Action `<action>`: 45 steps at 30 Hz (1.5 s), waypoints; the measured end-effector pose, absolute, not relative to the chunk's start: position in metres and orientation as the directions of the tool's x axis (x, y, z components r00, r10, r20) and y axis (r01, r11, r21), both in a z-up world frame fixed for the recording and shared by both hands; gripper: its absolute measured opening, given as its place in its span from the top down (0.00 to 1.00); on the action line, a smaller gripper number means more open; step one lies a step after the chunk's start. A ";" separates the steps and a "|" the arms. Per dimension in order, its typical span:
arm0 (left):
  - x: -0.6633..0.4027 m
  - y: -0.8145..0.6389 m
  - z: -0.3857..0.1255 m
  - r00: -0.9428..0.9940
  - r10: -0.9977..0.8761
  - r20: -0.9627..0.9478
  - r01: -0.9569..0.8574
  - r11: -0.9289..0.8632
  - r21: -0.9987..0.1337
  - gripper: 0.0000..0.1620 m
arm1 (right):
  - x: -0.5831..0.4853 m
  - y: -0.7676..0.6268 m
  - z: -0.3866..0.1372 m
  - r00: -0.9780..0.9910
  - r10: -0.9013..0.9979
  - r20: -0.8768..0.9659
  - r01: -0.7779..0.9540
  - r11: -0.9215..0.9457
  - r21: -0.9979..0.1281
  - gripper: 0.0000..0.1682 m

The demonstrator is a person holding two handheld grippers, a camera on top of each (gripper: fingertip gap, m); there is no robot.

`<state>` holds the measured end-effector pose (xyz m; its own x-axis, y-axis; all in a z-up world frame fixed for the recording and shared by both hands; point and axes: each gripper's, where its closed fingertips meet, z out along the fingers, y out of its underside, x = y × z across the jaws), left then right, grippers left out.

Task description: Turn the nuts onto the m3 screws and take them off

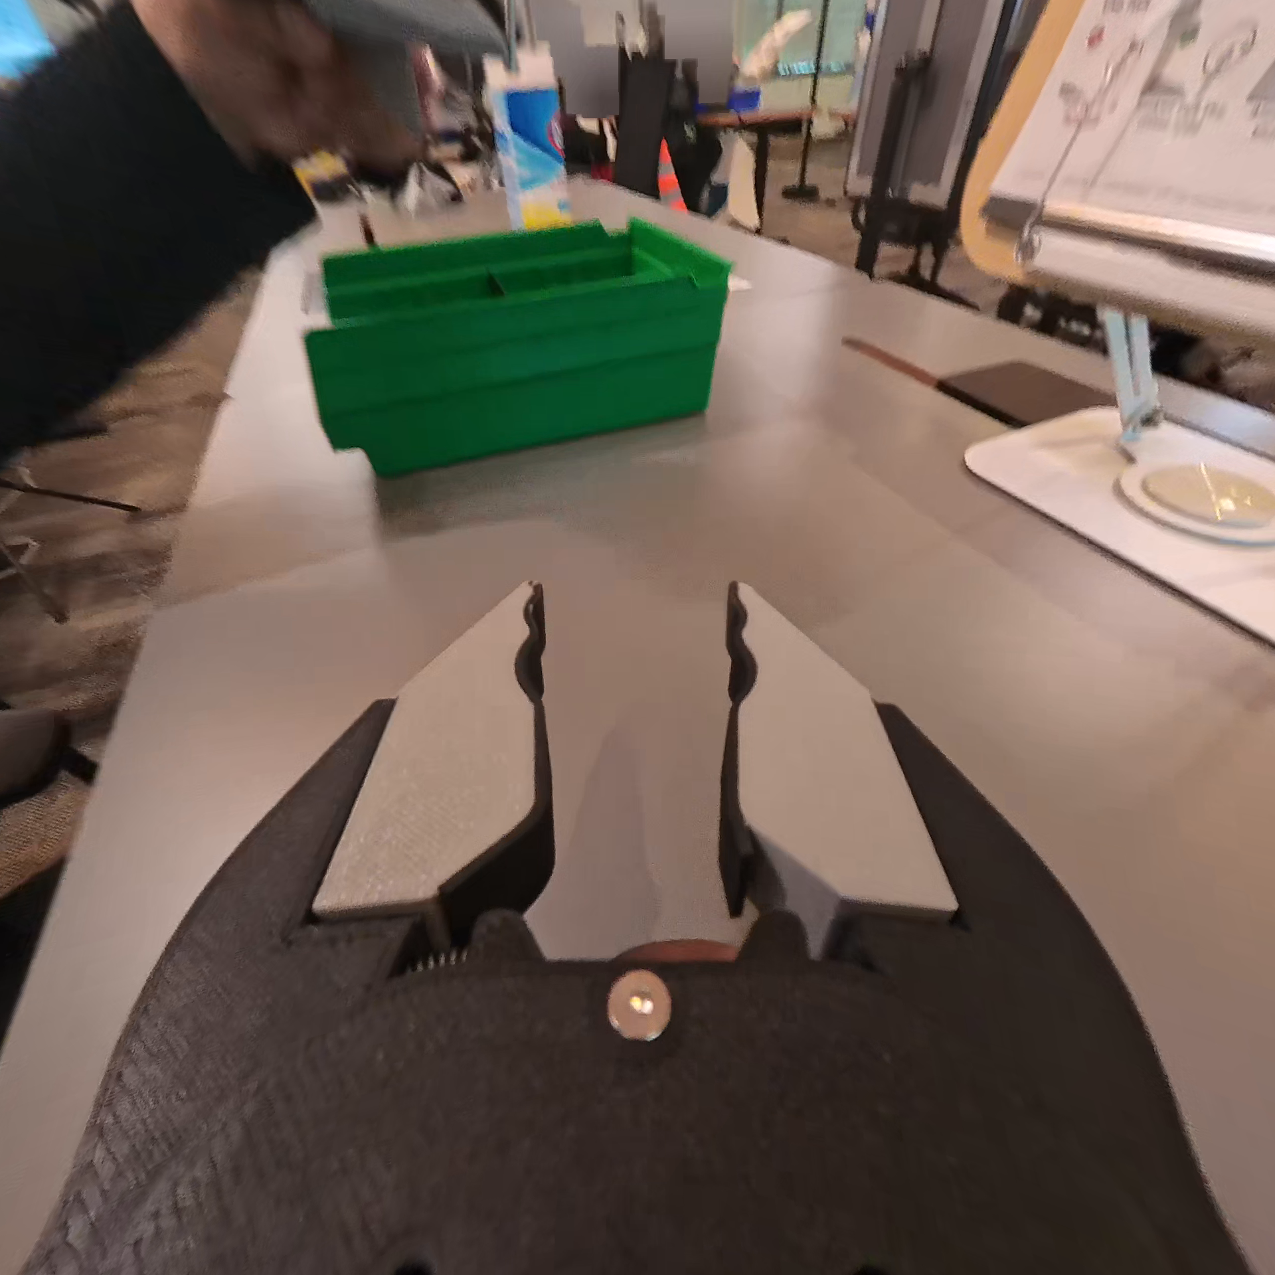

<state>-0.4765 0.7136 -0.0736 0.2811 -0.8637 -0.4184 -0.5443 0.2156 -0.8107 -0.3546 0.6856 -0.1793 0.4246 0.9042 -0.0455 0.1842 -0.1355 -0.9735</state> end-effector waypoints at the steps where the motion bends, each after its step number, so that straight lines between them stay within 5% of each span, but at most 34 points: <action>1: -0.457 0.700 -0.070 0.278 -0.865 -0.419 -0.489 0.248 -0.836 1.00 | -0.353 0.681 -0.170 0.403 0.914 -0.045 0.155 -0.117 -0.981 0.70; 6: -0.381 0.653 -0.072 0.280 -0.922 -0.267 -0.179 0.223 -0.958 1.00 | -0.335 0.660 -0.121 0.310 0.951 -0.012 -0.005 -0.010 -1.000 0.78; 14: -0.329 0.648 -0.120 0.195 -0.979 0.054 0.052 -0.044 -0.998 1.00 | -0.319 0.649 -0.104 0.261 0.965 -0.020 -0.104 0.008 -0.995 0.82; 21: -0.328 0.648 -0.136 0.181 -0.976 0.118 0.050 -0.111 -0.993 1.00 | -0.331 0.649 -0.119 0.224 0.972 -0.068 -0.062 -0.055 -0.997 0.83; 25: -0.325 0.645 -0.137 0.164 -0.980 0.117 0.044 -0.111 -0.993 1.00 | -0.337 0.651 -0.127 0.219 0.971 -0.094 -0.037 -0.088 -0.995 0.87; 28: -0.323 0.644 -0.138 0.165 -0.979 0.124 0.038 -0.119 -0.992 1.00 | -0.340 0.646 -0.128 0.181 0.978 -0.106 -0.043 -0.099 -0.994 1.00; 32: -0.323 0.646 -0.141 0.174 -0.973 0.149 0.038 -0.145 -0.989 1.00 | -0.338 0.650 -0.132 0.186 0.973 -0.138 -0.031 -0.135 -0.990 1.00; 37: -0.343 0.686 -0.157 0.403 -0.898 0.178 0.000 -0.195 -0.981 0.90 | -0.316 0.681 -0.162 0.398 0.916 -0.045 0.228 -0.147 -0.962 1.00; 41: -0.358 0.707 -0.172 0.505 -0.830 0.238 0.004 -0.274 -0.962 0.91 | -0.293 0.686 -0.219 0.454 0.890 0.050 0.564 -0.243 -0.790 1.00; 45: -0.359 0.711 -0.182 0.523 -0.813 0.255 -0.024 -0.314 -0.949 0.91 | -0.294 0.675 -0.255 0.428 0.904 0.008 0.672 -0.312 -0.672 1.00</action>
